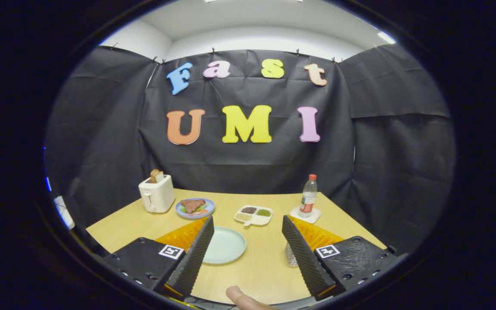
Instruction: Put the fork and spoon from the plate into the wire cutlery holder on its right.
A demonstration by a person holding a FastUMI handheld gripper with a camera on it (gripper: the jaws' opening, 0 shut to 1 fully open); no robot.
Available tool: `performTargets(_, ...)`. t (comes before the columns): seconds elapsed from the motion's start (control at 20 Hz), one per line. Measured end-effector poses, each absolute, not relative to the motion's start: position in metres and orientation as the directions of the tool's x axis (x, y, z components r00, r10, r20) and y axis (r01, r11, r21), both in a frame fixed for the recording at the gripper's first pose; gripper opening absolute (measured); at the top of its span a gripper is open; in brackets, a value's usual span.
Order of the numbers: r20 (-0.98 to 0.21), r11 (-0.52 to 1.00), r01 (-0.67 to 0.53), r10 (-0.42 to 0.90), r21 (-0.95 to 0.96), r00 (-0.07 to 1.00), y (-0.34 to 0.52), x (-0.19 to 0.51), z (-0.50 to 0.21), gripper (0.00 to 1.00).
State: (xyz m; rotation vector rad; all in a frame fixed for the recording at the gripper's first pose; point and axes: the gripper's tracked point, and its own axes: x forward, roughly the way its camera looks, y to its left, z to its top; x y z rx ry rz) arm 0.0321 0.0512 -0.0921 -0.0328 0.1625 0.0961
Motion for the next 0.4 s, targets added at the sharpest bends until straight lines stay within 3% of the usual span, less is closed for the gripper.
performTargets(0.4, -0.152, 0.994, -0.100, 0.095, -0.031, 0.984, 0.0577, 0.0292, -0.0986, 0.95)
